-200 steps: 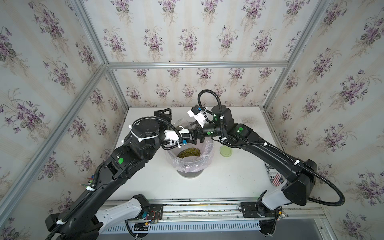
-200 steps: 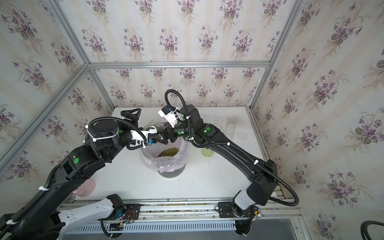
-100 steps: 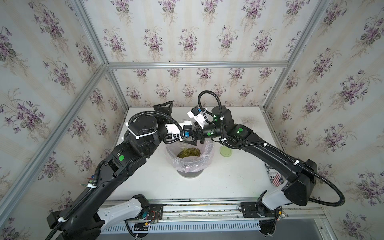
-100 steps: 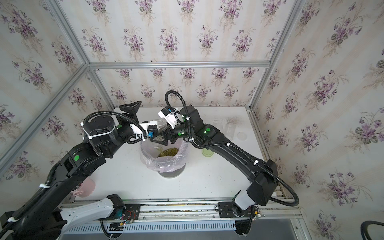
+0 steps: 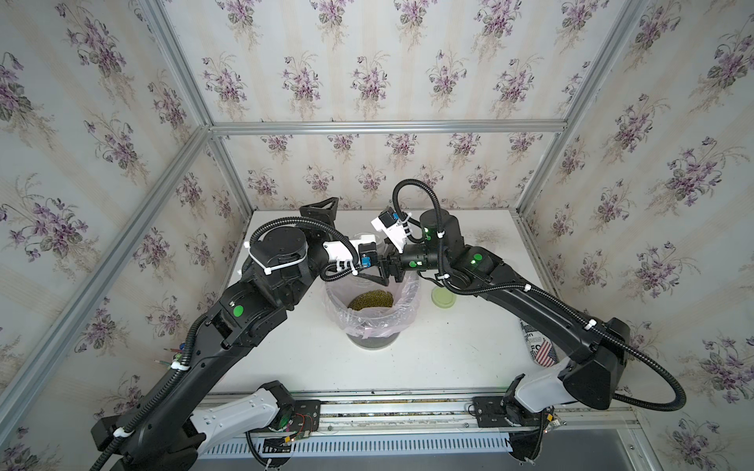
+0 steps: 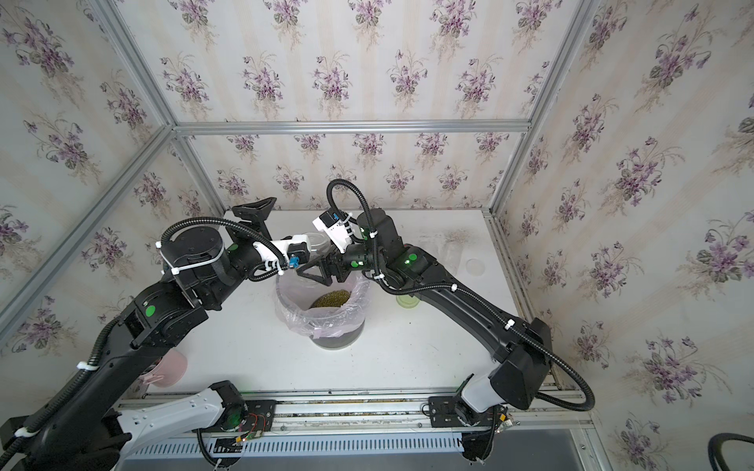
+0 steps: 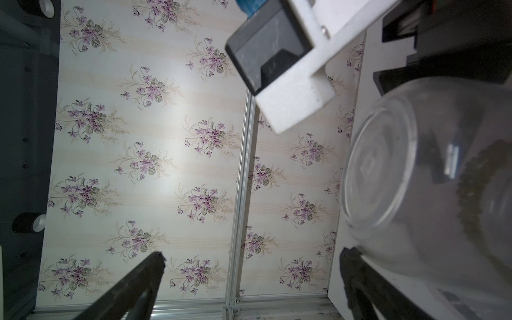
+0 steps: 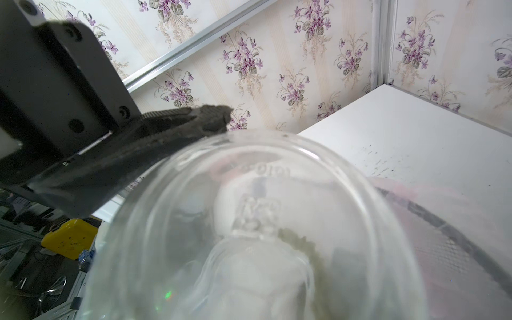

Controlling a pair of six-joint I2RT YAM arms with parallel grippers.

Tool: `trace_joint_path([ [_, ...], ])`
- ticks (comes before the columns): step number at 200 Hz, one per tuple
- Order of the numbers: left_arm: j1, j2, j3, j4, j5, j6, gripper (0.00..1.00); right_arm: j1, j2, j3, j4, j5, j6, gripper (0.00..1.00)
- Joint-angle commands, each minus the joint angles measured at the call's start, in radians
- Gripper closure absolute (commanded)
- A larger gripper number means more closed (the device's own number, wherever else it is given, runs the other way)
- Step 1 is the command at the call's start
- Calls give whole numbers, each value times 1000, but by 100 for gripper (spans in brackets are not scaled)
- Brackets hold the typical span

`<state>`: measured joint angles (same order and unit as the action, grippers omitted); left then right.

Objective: Empty moldy mung beans from jars
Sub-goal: Pour the moldy mung beans from the jar into the trash bin.

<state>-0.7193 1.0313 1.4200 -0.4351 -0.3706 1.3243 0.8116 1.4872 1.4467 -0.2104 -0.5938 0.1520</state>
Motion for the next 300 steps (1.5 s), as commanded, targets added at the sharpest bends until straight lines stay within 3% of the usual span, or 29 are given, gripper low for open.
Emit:
trace_joint_path([
  [1, 7, -3, -2, 17, 5, -51, 0, 1, -17, 0, 49, 38, -29, 87],
  [144, 47, -55, -72, 40, -78, -315, 0, -2, -37, -13, 33, 65, -32, 88],
  [196, 53, -111, -125, 124, -144, -631, 0, -3, -63, -30, 18, 105, -36, 88],
  [223, 55, -79, -89, 114, -273, -777, 0, -2, -67, -28, 7, 135, -34, 88],
  [259, 69, -77, -48, 79, -435, -1110, 0, -2, -83, -25, -16, 214, -35, 88],
  [278, 77, -86, -35, 28, -450, -1248, 0, 1, -97, -28, -27, 267, -37, 88],
  [300, 80, -85, -37, -4, -461, -1324, 0, 19, -103, -21, -56, 339, -54, 88],
])
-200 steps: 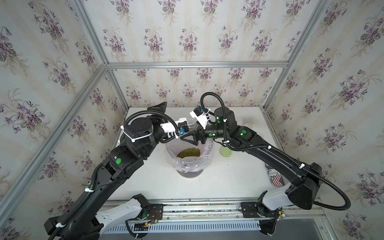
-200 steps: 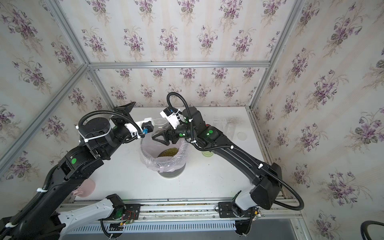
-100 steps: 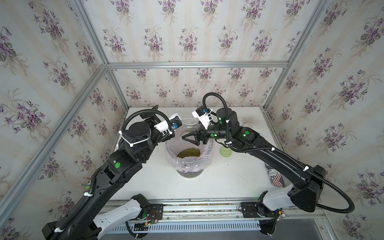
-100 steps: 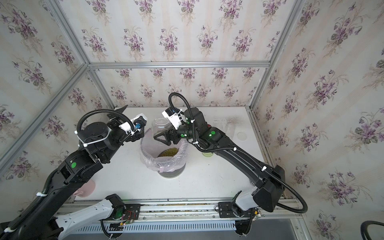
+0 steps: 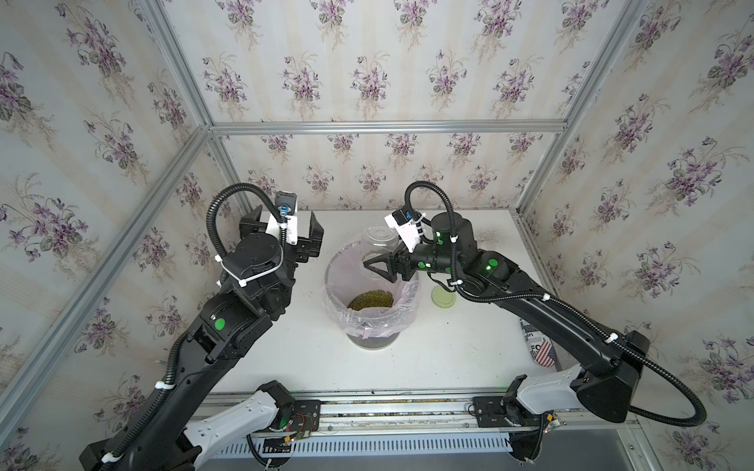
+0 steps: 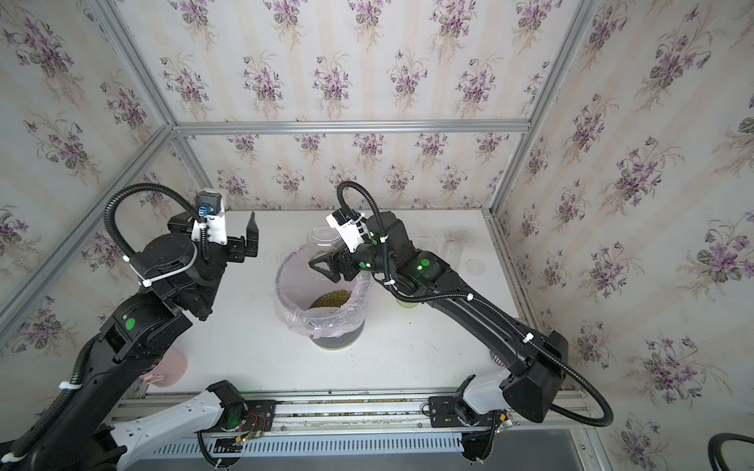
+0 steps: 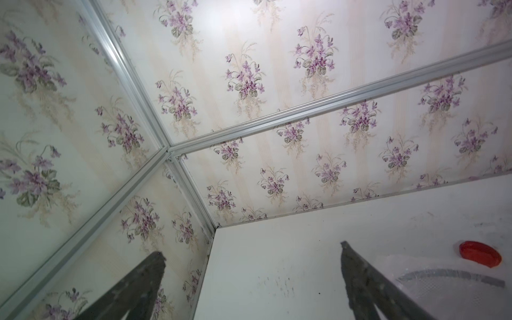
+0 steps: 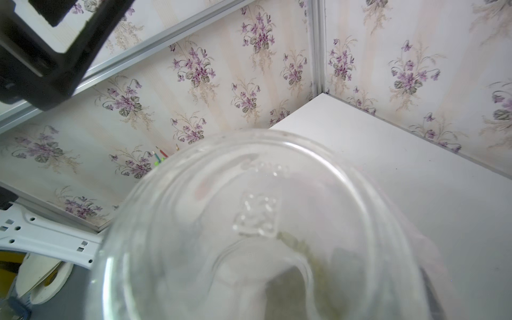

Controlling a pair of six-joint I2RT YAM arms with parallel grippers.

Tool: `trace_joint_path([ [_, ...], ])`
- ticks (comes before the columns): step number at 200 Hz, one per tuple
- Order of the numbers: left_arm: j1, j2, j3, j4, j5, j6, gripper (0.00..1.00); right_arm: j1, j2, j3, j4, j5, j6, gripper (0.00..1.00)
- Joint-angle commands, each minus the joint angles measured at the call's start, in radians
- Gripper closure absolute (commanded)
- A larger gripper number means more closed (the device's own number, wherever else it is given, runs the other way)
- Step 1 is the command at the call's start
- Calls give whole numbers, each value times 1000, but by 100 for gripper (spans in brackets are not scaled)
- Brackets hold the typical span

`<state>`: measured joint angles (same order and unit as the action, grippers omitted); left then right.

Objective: Empty moldy mung beans from jars
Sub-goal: Pour the moldy mung beans from the jar into the trash bin.

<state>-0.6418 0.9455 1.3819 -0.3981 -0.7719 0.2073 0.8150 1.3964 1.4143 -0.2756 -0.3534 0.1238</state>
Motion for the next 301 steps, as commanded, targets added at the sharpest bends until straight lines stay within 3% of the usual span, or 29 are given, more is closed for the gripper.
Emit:
trace_joint_path([
  [1, 1, 1, 1, -41, -62, -208, 0, 18, -13, 13, 8, 101, -27, 88],
  [89, 3, 17, -18, -49, -50, -238, 0, 254, 0, -24, 16, 595, -118, 89],
  [126, 2, 14, -17, -56, -57, -237, 0, 294, 3, -91, 112, 694, -133, 90],
  [152, 2, 9, -18, -58, -59, -228, 0, 295, -24, -108, 136, 618, -128, 90],
  [172, 3, 7, -19, -58, -61, -225, 0, 264, -36, -111, 143, 634, -113, 90],
  [202, 2, 12, -21, -57, -53, -231, 1, 268, -24, -52, 99, 490, -90, 91],
  [216, 2, 13, -20, -60, -53, -233, 0, 241, -22, -70, 107, 537, -86, 91],
  [236, 2, 9, -25, -61, -52, -241, 0, 221, 0, -27, 61, 414, -69, 91],
  [248, 2, 13, -20, -61, -52, -234, 0, 258, 3, -16, 53, 454, -87, 91],
  [258, 2, 15, -17, -62, -54, -228, 0, 218, -6, -39, 65, 493, -78, 92],
  [269, 3, 12, -19, -61, -59, -232, 0, 166, -8, -33, 50, 403, -51, 91],
  [283, 4, 11, -20, -61, -60, -234, 0, 188, -25, -31, 59, 317, -44, 91],
  [301, 4, 16, -17, -62, -57, -230, 0, 173, -32, -59, 72, 415, -44, 92],
])
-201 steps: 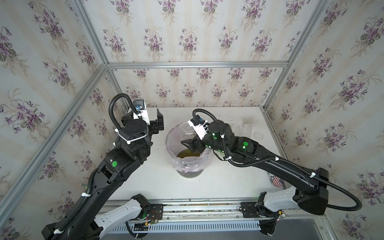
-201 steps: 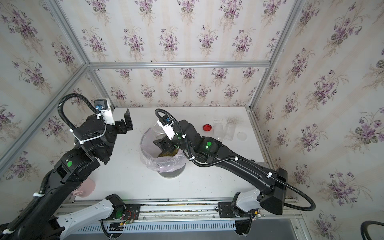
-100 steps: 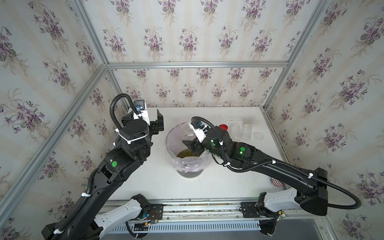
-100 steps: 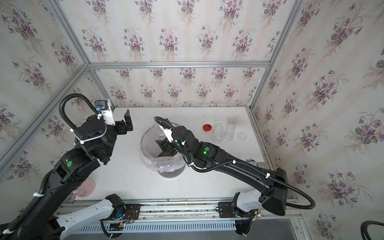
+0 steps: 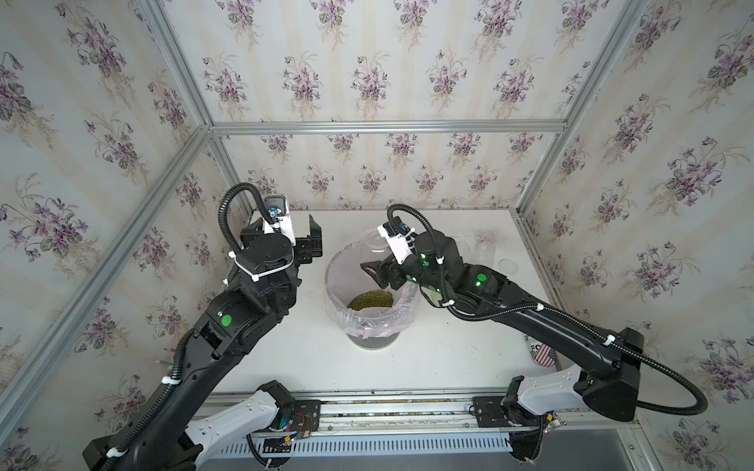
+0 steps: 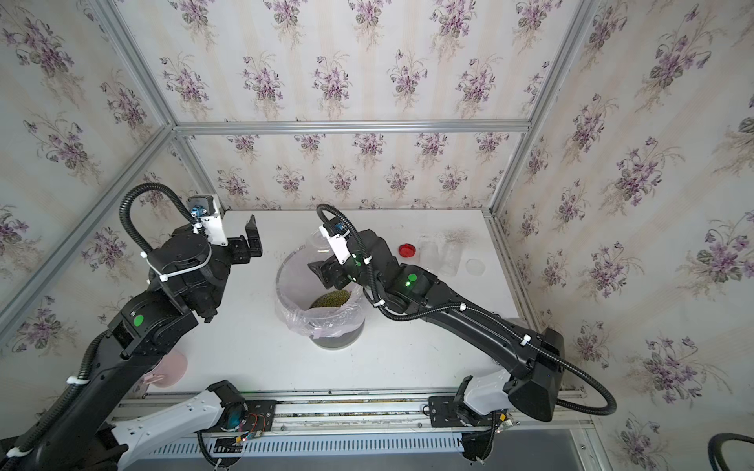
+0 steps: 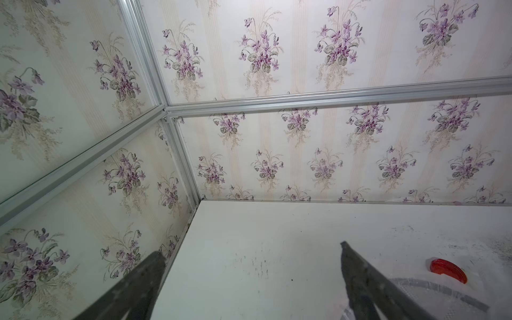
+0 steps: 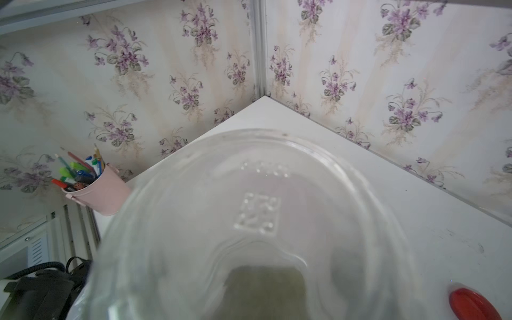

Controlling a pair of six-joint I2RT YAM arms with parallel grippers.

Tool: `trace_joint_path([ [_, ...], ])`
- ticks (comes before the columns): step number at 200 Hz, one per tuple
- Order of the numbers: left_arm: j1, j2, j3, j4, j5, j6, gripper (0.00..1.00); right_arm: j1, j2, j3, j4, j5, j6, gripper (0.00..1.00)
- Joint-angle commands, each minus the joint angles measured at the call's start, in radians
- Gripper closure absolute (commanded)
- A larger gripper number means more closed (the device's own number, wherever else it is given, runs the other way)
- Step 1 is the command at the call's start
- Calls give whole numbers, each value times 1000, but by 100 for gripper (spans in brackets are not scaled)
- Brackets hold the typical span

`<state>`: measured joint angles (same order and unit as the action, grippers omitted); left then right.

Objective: Empty moldy mung beans from jars
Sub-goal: Pour the moldy mung beans from the jar into the trash bin.

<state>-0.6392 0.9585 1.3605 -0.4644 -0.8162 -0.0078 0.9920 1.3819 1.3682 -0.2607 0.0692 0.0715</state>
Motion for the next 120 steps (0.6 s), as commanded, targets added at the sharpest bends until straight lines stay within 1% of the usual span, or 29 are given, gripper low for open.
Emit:
trace_joint_path([
  [1, 1, 3, 5, 4, -13, -16, 0, -6, -16, -11, 54, -10, 8, 92],
  [8, 1, 2, 2, 4, -14, -17, 0, -14, -6, 6, 27, -48, 10, 92],
  [20, 1, 2, 0, 4, -13, -25, 0, 10, -6, 15, 29, -130, 14, 92],
  [28, 2, 4, 1, 4, -10, -26, 0, 18, -12, 4, 41, -122, 16, 92],
  [34, 1, 7, 2, 4, -8, -24, 0, 7, -12, -10, 42, -59, 18, 92],
  [41, 1, 8, 4, 2, -9, -23, 0, -15, -3, -10, 29, -30, 14, 92],
  [48, 1, 8, 3, 0, -9, -23, 0, -23, 12, 18, -9, -59, 14, 92],
  [50, 2, 8, 4, 0, -9, -23, 0, -21, 15, 26, -19, -89, 14, 92],
  [60, 1, 8, 4, 0, -10, -19, 0, 3, 4, 22, -4, -135, 11, 92],
  [65, 2, 8, 7, 0, -9, -16, 0, 13, -7, 4, 17, -109, 7, 92],
  [69, 1, 9, 9, 0, -10, -14, 0, 11, -17, -13, 37, -59, 8, 93],
  [77, 2, 12, 13, 0, -13, -9, 0, -20, -13, -20, 30, -9, 17, 93],
  [80, 1, 13, 14, -1, -14, -8, 0, -36, -8, -14, 18, -21, 22, 93],
  [86, 2, 13, 16, -2, -14, -9, 0, -48, 1, 9, -12, -85, 28, 93],
  [93, 3, 11, 18, -2, -14, -11, 0, -35, -4, 10, -8, -152, 27, 92],
  [98, 1, 10, 19, -2, -14, -12, 0, -15, -15, -1, 14, -172, 27, 92],
  [103, 2, 10, 18, -2, -12, -11, 0, 2, -25, -12, 32, -158, 23, 91],
  [108, 1, 9, 18, -2, -11, -11, 0, 8, -27, -17, 36, -118, 22, 92],
  [115, 3, 11, 19, -2, -13, -6, 0, -7, -19, -19, 23, -24, 29, 93],
  [120, 3, 11, 20, -2, -16, -4, 0, -26, -8, -14, 6, -7, 32, 93],
])
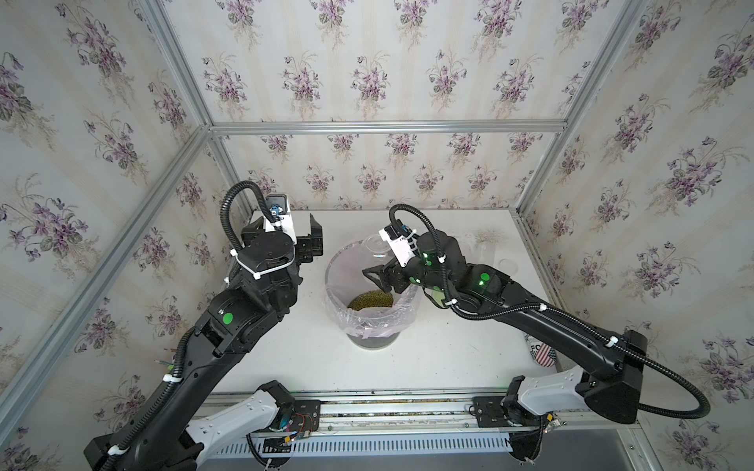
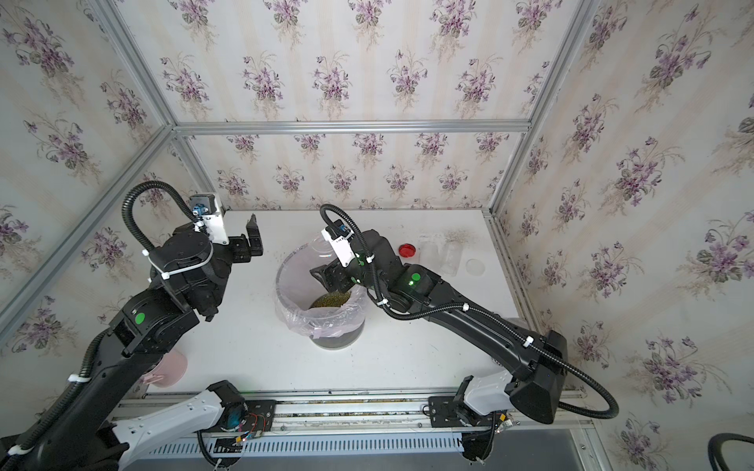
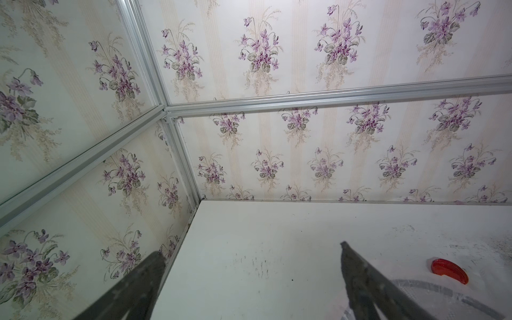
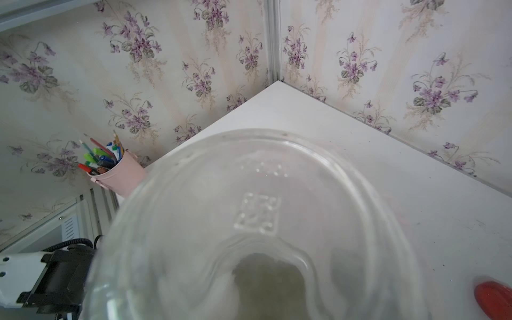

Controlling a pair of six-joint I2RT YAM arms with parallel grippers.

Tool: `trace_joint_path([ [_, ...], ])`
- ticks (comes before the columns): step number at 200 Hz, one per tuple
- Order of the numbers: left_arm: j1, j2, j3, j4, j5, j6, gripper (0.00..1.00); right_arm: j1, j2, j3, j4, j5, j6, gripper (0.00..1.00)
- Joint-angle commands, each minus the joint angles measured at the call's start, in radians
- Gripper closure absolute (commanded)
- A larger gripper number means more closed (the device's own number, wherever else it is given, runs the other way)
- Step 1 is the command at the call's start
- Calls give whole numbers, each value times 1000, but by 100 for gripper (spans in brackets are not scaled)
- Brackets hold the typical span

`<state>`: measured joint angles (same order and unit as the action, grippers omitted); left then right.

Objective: Empty moldy mung beans from jars
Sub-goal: Pour the moldy mung beans from the jar into the trash bin.

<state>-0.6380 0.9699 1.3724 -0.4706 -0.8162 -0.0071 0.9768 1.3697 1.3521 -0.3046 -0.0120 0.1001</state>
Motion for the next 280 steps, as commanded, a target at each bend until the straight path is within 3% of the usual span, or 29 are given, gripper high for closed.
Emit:
trace_joint_path([
  [1, 1, 0, 8, 4, -16, -6, 0, -14, 6, 5, 47, 73, 4, 93],
  [21, 1, -5, 4, 4, -12, -7, 0, 22, -1, 28, 39, -53, 2, 92],
  [41, 1, -2, 8, 3, -10, 3, 0, -11, -19, -6, 56, 61, 21, 93],
  [51, 1, -3, 5, 2, -14, 3, 0, -68, -11, 9, 25, -49, 51, 93],
  [70, 2, -4, 7, 3, -2, 24, 0, -53, -36, 16, 50, -172, 86, 92],
  [101, 2, -2, 26, 4, 35, 81, 0, -72, -31, 112, -48, -180, 118, 92],
  [140, 2, -26, 32, -16, 231, 167, 0, -118, 23, 274, -178, -292, 235, 92],
  [162, 1, -78, -10, -17, 397, 220, 0, -197, 50, 307, -190, -451, 334, 92],
  [179, 2, -98, -29, 5, 375, 199, 0, -242, 65, 321, -181, -546, 400, 92],
  [200, 2, -93, -33, 7, 391, 196, 0, -276, 84, 359, -195, -587, 452, 92],
  [242, 1, -85, -68, 10, 620, 203, 0, -300, 113, 430, -193, -633, 585, 92],
  [280, 1, -96, -110, 41, 820, 220, 0, -375, 102, 384, -112, -692, 731, 92],
])
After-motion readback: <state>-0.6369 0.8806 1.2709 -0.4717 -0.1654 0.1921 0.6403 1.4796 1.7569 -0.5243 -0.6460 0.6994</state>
